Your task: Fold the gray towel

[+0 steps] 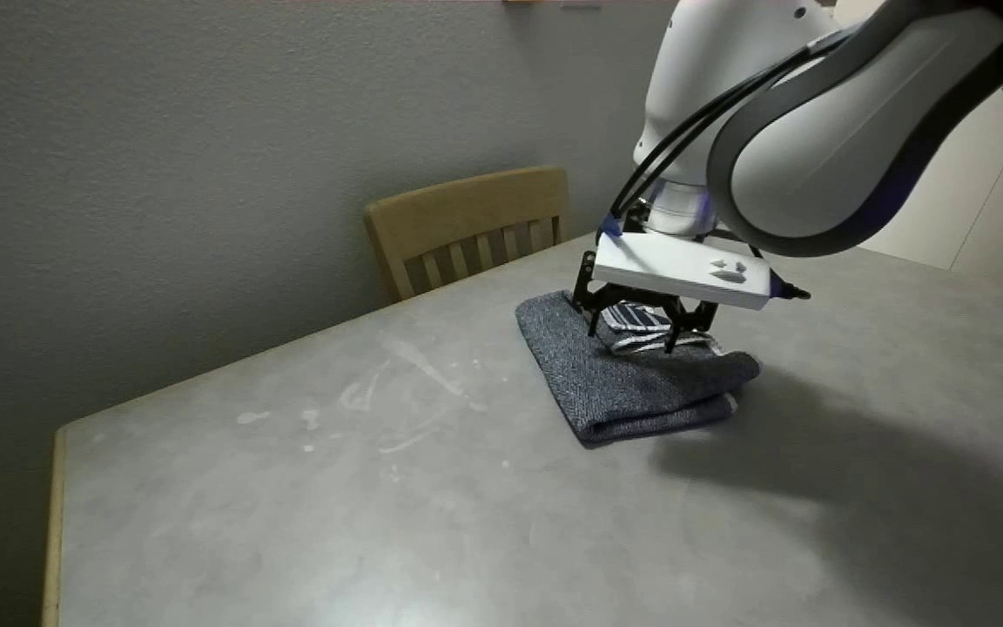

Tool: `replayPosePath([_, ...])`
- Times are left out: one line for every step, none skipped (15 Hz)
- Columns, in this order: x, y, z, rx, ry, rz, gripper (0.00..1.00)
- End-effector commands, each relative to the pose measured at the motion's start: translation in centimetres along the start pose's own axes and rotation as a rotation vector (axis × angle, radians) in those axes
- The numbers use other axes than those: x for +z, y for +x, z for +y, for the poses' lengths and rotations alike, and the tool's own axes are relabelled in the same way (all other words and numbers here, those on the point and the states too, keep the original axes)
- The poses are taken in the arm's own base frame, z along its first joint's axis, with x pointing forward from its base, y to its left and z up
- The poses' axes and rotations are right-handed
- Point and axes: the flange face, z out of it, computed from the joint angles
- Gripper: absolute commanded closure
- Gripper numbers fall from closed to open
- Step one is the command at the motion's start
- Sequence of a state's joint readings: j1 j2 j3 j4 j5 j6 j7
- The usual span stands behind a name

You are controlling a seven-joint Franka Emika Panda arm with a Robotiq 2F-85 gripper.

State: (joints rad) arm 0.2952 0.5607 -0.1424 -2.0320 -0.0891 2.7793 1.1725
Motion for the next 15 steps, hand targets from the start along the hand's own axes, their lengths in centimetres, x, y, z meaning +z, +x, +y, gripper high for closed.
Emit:
replayPosePath([0.07,-0.15,0.55,0.022,-0.008,-0.019,0.09])
replayPosePath([0.09,-0.18,0.57,0.022,-0.009,-0.019,0.12])
replayPosePath([0.11,-0.21,0.57,0.022,-0.008,-0.019,0.13])
replayPosePath([0.14,-0.25,0.58,0.022,-0.008,-0.019,0.16])
replayPosePath([0.17,-0.28,0.58,0.022,-0.008,-0.020,0.18])
replayPosePath([0.21,-0.31,0.60,0.022,-0.009,-0.020,0.25])
replayPosePath([0.23,-0.34,0.62,0.023,-0.010,-0.020,0.25])
replayPosePath([0.27,-0.36,0.63,0.023,-0.011,-0.021,0.29])
replayPosePath([0.30,-0.38,0.65,0.023,-0.011,-0.021,0.41])
replayPosePath([0.31,-0.40,0.68,0.025,-0.011,-0.021,0.40])
replayPosePath([0.34,-0.40,0.69,0.025,-0.012,-0.020,0.48])
replayPosePath([0.34,-0.42,0.69,0.024,-0.012,-0.019,0.54])
replayPosePath([0.36,-0.42,0.66,0.023,-0.013,-0.018,0.54])
replayPosePath([0.35,-0.39,0.61,0.021,-0.015,-0.015,0.54])
replayPosePath([0.31,-0.30,0.55,0.017,-0.017,-0.008,0.47])
